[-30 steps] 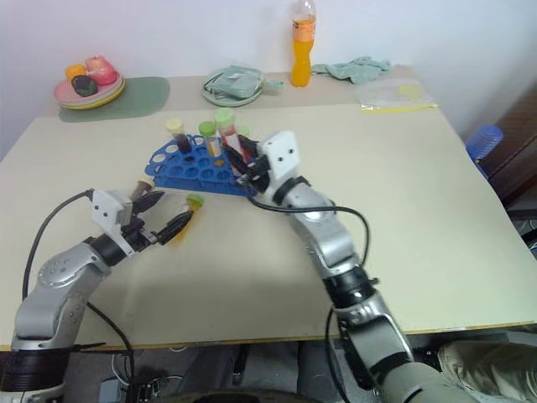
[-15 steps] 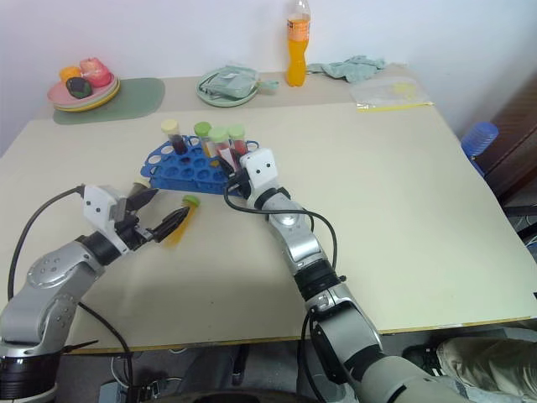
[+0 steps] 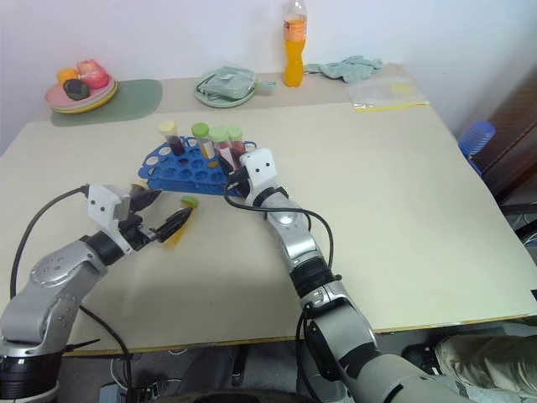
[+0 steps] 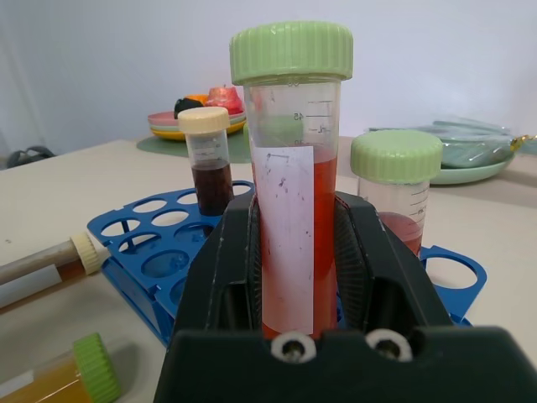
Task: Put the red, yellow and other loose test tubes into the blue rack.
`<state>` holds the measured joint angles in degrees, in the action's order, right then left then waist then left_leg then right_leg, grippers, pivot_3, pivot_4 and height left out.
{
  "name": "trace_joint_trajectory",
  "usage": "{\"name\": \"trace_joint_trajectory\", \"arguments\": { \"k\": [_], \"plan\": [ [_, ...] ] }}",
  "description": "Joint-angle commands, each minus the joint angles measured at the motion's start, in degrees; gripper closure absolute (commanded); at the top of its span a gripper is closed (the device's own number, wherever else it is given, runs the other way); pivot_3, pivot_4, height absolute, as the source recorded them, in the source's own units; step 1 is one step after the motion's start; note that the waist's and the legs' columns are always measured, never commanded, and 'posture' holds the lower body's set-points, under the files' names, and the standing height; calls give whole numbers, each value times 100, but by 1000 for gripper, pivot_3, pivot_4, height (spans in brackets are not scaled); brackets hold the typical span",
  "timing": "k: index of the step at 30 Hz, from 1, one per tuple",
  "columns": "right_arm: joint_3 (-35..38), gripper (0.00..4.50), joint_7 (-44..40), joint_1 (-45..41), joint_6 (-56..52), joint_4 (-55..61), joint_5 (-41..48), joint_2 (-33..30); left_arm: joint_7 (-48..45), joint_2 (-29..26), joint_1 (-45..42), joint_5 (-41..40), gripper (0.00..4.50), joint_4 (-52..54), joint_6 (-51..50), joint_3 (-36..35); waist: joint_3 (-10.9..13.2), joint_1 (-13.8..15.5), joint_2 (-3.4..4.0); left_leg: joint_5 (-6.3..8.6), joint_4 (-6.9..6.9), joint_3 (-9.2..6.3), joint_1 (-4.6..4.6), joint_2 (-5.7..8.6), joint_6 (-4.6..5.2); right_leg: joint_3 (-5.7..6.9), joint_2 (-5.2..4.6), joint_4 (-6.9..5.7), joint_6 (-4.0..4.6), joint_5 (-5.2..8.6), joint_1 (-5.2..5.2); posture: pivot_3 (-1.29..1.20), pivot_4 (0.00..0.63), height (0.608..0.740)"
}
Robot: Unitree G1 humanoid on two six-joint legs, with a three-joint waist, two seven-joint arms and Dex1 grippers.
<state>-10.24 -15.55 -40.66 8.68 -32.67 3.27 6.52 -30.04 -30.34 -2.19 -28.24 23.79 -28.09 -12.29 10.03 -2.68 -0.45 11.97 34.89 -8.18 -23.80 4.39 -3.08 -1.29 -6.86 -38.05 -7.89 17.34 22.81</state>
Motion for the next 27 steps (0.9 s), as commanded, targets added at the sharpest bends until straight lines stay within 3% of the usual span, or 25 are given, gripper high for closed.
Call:
{"name": "trace_joint_trajectory", "arguments": {
  "k": [1,18,26,27],
  "plan": [
    [9,3792,103,-96,181,-66,-133,123,45,8,-74,-94,0,264,-46,-30,0,-1,0,0,-1,3,3,-2,0,-3,2,0,1,-1,0,0,150,740],
    [179,3792,194,-268,89,-406,-120,225,-91,77,74,53,0,216,49,23,0,10,0,1,-2,6,7,-6,1,-13,4,0,4,-3,1,0,150,740],
    [192,107,-48,-68,350,160,-1,205,-142,101,174,111,0,88,209,-29,0,6,0,1,-4,8,8,-8,1,-14,6,0,5,-4,3,0,150,740],
    [145,39,-129,9,409,375,-7,156,-86,121,167,85,0,59,174,-92,0,6,0,1,-4,8,8,-8,1,-14,6,0,5,-4,4,0,150,740]
  ]
}}
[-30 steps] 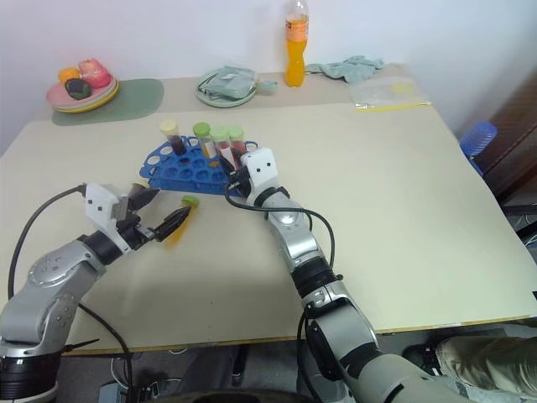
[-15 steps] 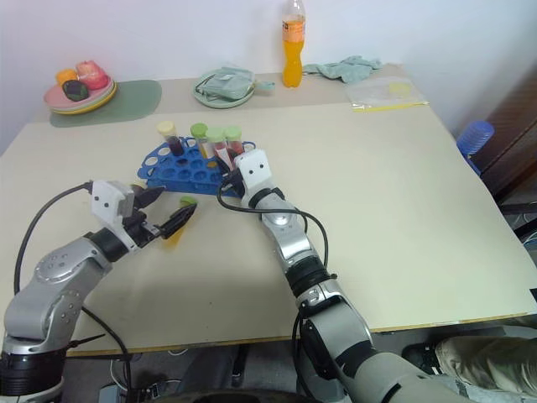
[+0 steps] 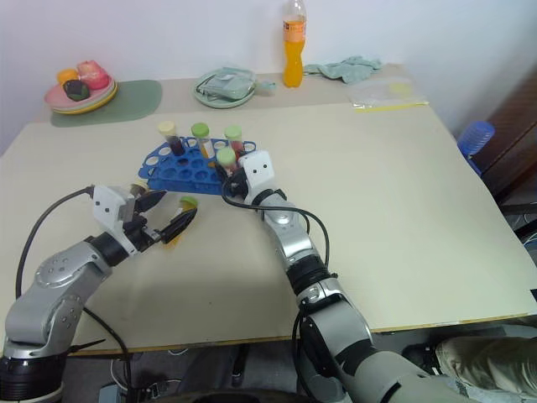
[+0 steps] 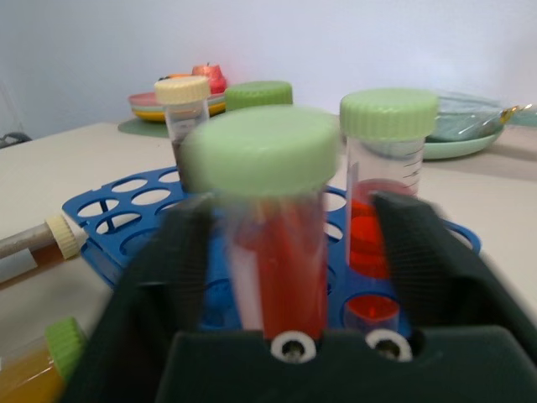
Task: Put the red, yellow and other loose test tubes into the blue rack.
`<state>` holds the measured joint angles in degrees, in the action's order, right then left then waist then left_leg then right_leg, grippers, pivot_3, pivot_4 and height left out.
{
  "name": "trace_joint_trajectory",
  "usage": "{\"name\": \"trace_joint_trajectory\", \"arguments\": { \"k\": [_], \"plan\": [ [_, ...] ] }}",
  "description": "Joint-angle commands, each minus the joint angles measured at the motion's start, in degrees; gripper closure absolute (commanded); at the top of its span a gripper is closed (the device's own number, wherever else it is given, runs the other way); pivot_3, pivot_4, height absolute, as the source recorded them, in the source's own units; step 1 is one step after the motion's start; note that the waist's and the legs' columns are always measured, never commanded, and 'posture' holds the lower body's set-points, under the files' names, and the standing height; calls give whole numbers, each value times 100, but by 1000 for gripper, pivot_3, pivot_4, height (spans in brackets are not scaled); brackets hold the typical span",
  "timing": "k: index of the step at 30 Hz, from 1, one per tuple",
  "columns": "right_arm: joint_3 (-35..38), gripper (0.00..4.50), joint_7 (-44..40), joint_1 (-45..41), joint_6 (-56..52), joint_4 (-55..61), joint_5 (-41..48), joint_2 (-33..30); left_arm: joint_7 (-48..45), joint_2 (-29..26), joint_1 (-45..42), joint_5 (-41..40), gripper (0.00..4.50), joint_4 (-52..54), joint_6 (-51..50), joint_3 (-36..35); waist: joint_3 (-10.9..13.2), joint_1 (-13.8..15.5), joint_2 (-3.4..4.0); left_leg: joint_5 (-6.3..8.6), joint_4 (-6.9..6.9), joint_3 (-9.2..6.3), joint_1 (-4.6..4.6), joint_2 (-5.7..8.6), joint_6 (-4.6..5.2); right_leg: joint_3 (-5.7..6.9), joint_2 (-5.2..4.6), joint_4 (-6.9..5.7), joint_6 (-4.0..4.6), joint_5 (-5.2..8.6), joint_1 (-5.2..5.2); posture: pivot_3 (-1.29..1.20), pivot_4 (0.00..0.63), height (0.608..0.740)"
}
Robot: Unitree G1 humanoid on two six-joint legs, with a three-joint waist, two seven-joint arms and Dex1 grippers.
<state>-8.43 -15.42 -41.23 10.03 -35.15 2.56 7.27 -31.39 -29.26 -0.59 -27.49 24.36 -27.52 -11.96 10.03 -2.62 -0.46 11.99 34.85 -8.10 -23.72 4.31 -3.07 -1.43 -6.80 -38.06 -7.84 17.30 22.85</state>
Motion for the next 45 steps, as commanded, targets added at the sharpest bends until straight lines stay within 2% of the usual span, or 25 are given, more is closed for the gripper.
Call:
{"name": "trace_joint_trajectory", "arguments": {
  "k": [1,4,6,10,13,15,17,22,25,28,33,34,36,38,40,42,43,45],
  "plan": [
    [-79,39,-263,195,252,955,95,2,133,2,-22,-32,0,-16,20,-216,0,1,0,0,-2,0,0,-1,0,0,0,0,0,0,1,0,150,740],
    [-100,39,-484,500,39,1712,141,-217,500,-155,-218,7,0,-119,-513,-341,0,4,0,0,-4,0,0,-2,0,-1,0,0,0,0,2,0,150,740],
    [-4,39,-559,689,-265,2185,197,-451,773,-411,-473,89,0,-107,-1228,-261,-1,25,-1,0,-2,-2,0,-1,0,1,1,-1,0,0,0,0,150,740],
    [201,39,-943,958,-1016,3022,576,-1000,1342,-830,-1245,-39,0,205,-3294,30,0,34,-2,2,2,-3,0,1,3,2,1,-1,-1,0,-5,0,150,740],
    [337,39,-1549,1122,-1756,3682,1050,-1642,1653,-622,-2509,-270,0,-28,-5881,-143,1,28,-4,3,5,-1,-1,3,5,8,3,-2,-2,0,-8,0,150,740],
    [361,39,-1936,1216,-2243,4083,1343,-2047,1743,-891,-2994,-237,0,-66,-6493,365,1,-2,-8,3,9,2,-1,3,5,14,9,-2,-3,0,-12,0,150,740],
    [283,39,-2257,1330,-2621,4447,1441,-2461,1945,-1030,-3289,-461,0,-318,-6498,763,1,-61,-6,6,4,6,4,0,10,7,9,-3,-3,0,-10,0,150,740],
    [52,39,-3170,1825,-3333,5368,1811,-3466,2793,-668,-4010,-1334,0,-1367,-6498,1249,5,1,-14,7,-2,7,12,-3,11,6,8,2,-3,1,-14,0,150,740],
    [-27,39,-3277,2015,-3393,5583,1793,-3654,3437,-490,-4133,-1714,0,-1823,-6498,1246,5,12,-15,9,4,6,12,-1,13,4,3,5,-4,1,-17,0,150,740],
    [-72,0,-3234,2092,-3433,5659,1743,-3652,4034,-446,-4204,-2050,868,-2086,-6498,1220,7,15,-17,9,4,4,12,-3,13,3,3,4,-4,1,-15,0,150,740],
    [-148,0,-3097,2153,-3437,5735,1658,-3578,4622,-728,-4234,-2861,3435,-2109,-6498,1312,6,33,-18,9,6,5,11,-3,12,2,1,4,-4,1,-15,0,150,740],
    [-157,0,-3085,2153,-3436,5735,1655,-3566,4683,-878,-4226,-3056,3745,-2054,-6498,1357,6,34,-18,9,7,5,11,-3,12,2,1,4,-4,0,-15,0,150,740],
    [-178,0,-3067,2125,-3405,5688,1638,-3539,4429,-1373,-4153,-3469,3764,-1636,-6498,1359,8,23,-21,9,7,5,11,-3,11,1,1,2,-4,0,-13,0,150,740],
    [-187,0,-3057,2103,-3398,5658,1632,-3524,3940,-1816,-3969,-3740,3764,-907,-6498,1042,10,3,-25,9,5,8,7,-4,11,-3,2,0,-3,0,-6,0,150,740],
    [-190,0,-3062,2088,-3389,5616,1632,-3515,3173,-2207,-3425,-3257,3764,67,-5327,556,10,11,-23,9,4,10,2,-6,9,-5,1,0,-3,1,0,0,150,740],
    [-205,0,-3064,2078,-3360,5558,1615,-3497,2433,-2474,-2797,-2568,3764,579,-4026,253,10,28,-23,2,0,20,2,-14,-5,-10,0,5,-1,1,3,0,150,740],
    [-231,0,-3053,2074,-3332,5503,1588,-3471,2354,-2432,-2554,-2141,3764,627,-3410,158,10,46,-22,-2,0,25,2,-14,-12,-10,0,6,0,1,1,0,150,740],
    [-284,0,-3012,2074,-3300,5410,1543,-3401,2253,-1866,-2345,-1612,3764,528,-2159,-96,8,132,-19,7,2,36,4,-13,3,-8,0,12,2,0,-8,0,150,740]
  ]
}}
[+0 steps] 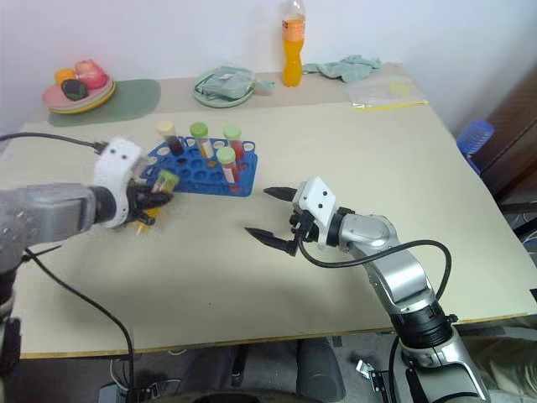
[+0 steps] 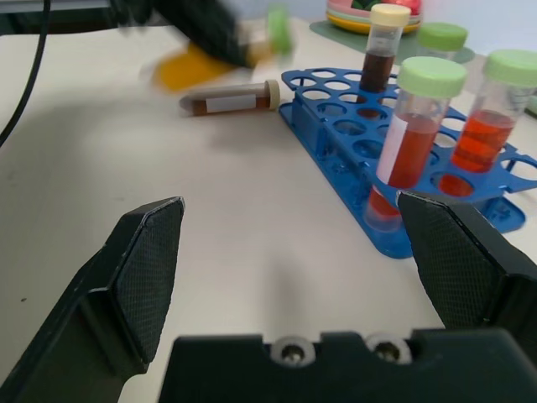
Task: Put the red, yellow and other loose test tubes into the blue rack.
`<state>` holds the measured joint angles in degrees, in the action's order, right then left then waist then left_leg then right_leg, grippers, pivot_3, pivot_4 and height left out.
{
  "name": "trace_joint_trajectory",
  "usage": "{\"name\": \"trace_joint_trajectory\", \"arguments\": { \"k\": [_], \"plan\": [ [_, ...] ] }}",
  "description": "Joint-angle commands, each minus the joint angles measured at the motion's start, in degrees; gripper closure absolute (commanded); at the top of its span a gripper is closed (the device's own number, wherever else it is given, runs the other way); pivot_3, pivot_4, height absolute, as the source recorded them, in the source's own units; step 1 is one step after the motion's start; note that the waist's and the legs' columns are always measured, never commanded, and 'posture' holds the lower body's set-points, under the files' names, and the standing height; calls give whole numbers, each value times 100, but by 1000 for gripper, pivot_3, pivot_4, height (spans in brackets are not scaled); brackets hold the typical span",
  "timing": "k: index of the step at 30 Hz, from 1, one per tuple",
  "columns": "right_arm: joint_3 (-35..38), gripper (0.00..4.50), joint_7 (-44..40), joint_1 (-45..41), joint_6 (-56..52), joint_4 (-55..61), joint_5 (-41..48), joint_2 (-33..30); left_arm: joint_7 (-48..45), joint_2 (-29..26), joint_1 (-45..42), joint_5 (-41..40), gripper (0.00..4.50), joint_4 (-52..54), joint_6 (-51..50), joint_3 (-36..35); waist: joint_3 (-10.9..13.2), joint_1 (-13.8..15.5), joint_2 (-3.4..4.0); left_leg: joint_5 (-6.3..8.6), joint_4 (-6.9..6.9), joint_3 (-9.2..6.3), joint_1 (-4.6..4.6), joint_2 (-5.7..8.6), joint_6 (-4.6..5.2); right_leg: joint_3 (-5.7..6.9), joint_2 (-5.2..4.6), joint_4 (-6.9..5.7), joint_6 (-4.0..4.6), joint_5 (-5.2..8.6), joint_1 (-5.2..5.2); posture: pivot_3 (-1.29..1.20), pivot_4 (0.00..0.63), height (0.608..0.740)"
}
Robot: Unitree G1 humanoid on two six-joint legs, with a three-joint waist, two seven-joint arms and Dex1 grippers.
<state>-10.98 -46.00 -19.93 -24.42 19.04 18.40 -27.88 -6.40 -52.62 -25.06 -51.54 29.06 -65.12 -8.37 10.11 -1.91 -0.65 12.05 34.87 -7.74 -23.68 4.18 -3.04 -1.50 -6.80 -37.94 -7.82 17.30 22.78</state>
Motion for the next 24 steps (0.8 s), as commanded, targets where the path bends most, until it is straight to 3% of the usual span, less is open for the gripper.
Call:
{"name": "trace_joint_trajectory", "arguments": {
  "k": [1,6,10,16,24],
  "plan": [
    [-55,0,66,-47,159,-37,-63,149,-260,769,136,1026,3764,8,2115,-474,0,116,-2,1,2,4,3,1,2,1,0,6,3,-2,-6,0,150,740],
    [-167,0,159,-2,198,-92,-141,311,198,2063,161,2782,3764,-430,4030,341,-5,201,-13,4,13,-3,-3,8,7,11,-1,55,-8,-19,-34,0,150,740],
    [-214,0,274,13,190,-94,-195,417,726,3062,204,4301,3764,-1644,5864,1099,-6,244,-13,4,15,1,-6,11,7,11,-1,62,-15,-26,-33,0,150,740],
    [-157,0,416,56,125,-6,-235,451,620,3991,45,4485,3764,-3189,7451,954,-6,218,-13,4,18,2,-10,11,7,12,2,56,-16,-29,-22,0,150,740],
    [-139,0,531,111,68,65,-211,462,238,4341,-437,4511,3764,-4500,8222,813,-7,210,-15,6,23,1,-11,13,12,15,2,54,-17,-30,-25,0,150,740]
  ]
}}
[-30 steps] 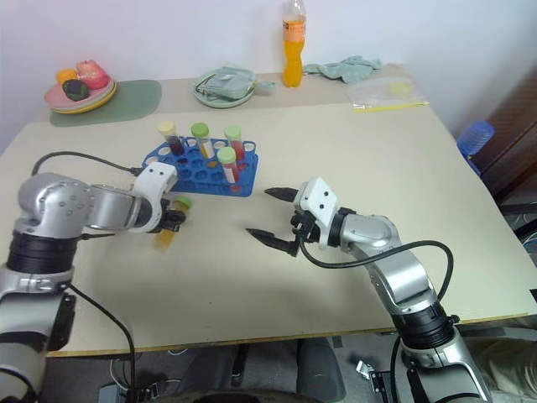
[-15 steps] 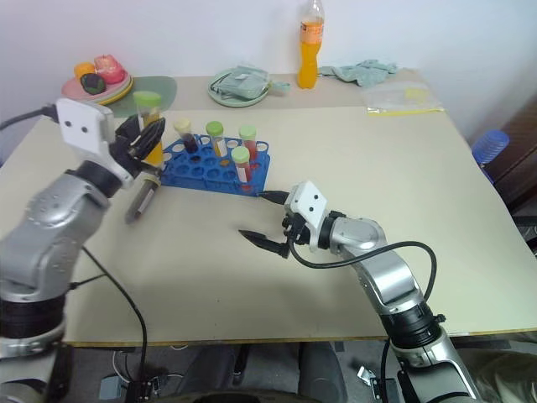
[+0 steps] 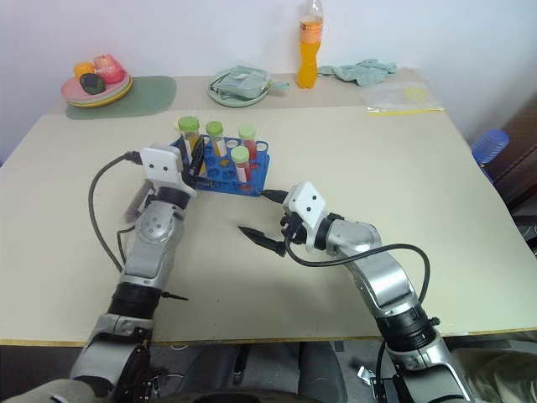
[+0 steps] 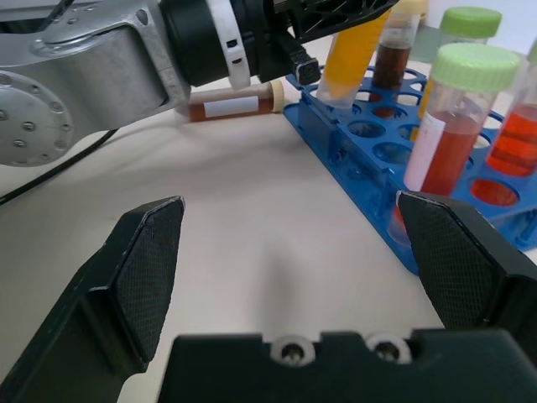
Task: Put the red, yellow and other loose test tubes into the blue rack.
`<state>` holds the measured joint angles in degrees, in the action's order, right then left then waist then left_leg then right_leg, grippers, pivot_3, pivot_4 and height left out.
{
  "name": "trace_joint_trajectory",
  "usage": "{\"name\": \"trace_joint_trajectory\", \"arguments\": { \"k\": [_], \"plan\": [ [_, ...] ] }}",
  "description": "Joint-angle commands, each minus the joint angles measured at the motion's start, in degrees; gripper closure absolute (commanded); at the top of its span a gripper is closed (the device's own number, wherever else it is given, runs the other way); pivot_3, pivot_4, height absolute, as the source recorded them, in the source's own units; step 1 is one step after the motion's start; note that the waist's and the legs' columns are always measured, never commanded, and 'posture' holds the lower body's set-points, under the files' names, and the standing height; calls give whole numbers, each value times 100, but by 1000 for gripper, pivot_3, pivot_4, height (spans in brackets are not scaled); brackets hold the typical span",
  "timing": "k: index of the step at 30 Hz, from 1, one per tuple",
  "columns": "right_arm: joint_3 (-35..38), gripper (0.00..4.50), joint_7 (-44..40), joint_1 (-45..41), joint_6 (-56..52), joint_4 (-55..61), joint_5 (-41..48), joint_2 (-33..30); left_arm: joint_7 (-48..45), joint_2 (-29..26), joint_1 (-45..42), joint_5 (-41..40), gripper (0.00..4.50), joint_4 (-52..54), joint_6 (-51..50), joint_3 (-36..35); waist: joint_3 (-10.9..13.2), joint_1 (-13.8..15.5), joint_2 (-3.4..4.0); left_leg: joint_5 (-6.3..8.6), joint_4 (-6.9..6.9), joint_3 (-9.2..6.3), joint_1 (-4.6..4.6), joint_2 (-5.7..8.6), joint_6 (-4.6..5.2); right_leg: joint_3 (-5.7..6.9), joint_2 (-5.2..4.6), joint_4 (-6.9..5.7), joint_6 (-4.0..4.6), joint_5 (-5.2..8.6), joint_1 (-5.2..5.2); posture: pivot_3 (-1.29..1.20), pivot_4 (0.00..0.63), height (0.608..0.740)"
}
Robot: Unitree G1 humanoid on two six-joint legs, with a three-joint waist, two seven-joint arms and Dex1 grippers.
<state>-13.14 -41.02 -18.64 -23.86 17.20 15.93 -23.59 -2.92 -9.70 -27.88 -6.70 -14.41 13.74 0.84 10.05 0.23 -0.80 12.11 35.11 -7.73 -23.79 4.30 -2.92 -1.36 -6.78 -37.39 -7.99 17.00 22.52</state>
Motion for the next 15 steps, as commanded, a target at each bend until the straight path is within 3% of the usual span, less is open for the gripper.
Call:
{"name": "trace_joint_trajectory", "arguments": {
  "k": [1,15],
  "plan": [
    [76,0,43,-14,7,256,39,32,-151,63,-209,41,3764,-285,430,-123,0,-8,0,0,0,0,0,0,0,0,0,0,0,0,0,0,150,740],
    [111,0,147,34,-66,335,49,5,-552,283,-501,56,3764,-1083,588,-259,0,-95,-1,0,1,-8,0,1,1,6,2,-6,-1,0,-1,0,150,740]
  ]
}}
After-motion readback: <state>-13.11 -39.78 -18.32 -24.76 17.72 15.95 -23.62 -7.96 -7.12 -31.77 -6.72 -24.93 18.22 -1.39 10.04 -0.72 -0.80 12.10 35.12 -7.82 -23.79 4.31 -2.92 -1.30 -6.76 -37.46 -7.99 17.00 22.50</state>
